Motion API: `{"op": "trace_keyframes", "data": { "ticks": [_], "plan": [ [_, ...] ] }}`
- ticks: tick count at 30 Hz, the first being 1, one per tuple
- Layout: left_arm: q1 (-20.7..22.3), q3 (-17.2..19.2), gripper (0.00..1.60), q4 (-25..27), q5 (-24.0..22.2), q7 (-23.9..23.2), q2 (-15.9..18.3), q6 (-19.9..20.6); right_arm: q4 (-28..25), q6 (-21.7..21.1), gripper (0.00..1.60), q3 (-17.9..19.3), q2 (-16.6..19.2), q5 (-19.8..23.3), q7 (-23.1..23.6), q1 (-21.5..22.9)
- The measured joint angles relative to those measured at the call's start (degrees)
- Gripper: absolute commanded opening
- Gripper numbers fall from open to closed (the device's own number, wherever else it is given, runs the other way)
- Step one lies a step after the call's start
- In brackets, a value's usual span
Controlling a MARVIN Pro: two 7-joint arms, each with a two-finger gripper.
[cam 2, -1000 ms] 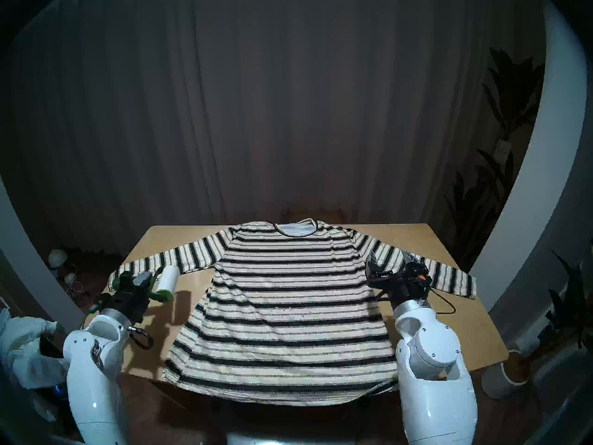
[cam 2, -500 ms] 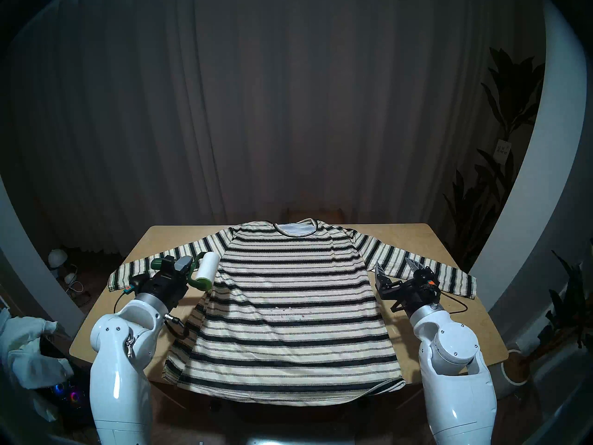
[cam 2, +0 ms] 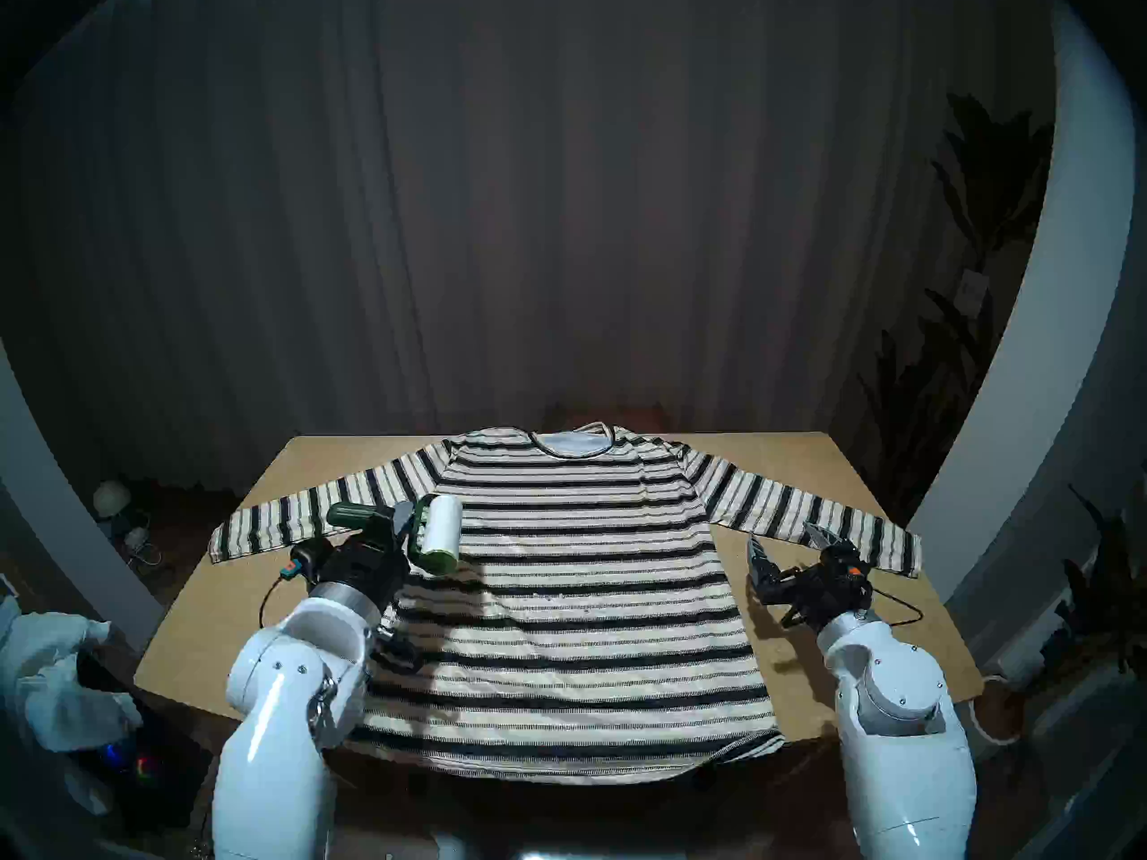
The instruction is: Use the fur roller to clean a top
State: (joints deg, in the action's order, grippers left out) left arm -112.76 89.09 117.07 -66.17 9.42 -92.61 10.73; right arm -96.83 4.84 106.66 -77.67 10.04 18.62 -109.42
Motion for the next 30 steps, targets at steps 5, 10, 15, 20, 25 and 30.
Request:
{"op": "trace_keyframes", "data": {
  "ticks": [5, 10, 15, 20, 25, 30],
  "plan": [
    [-0.54, -5.04, 0.00, -0.30, 1.73, -0.09, 2.22, -3.86, 1.31, 2.27, 1.60, -0.75, -0.88, -1.51, -1.72, 0.47],
    [0.61, -9.88, 0.00, -1.66, 3.11, -0.15, 4.66, -6.78, 1.95, 3.77, 1.60, -1.82, -1.34, -2.74, -2.60, 0.78],
    [3.19, -15.25, 0.00, -5.04, 4.35, 0.17, 7.23, -10.42, 2.81, 4.89, 1.60, -2.66, -1.41, -3.88, -2.95, 0.99],
    [5.87, -20.17, 0.00, -7.81, 4.85, 1.84, 9.13, -14.84, 3.66, 5.54, 1.60, -3.30, -0.72, -4.72, -2.45, 1.22],
    [8.36, -24.80, 0.00, -9.65, 5.14, 4.58, 10.50, -19.66, 4.35, 6.27, 1.60, -3.57, -0.04, -5.22, -1.49, 1.42],
    [10.82, -28.82, 0.00, -10.04, 6.24, 6.54, 11.78, -24.73, 5.40, 7.09, 1.60, -3.66, 0.32, -5.84, -1.07, 1.78]
  ]
}}
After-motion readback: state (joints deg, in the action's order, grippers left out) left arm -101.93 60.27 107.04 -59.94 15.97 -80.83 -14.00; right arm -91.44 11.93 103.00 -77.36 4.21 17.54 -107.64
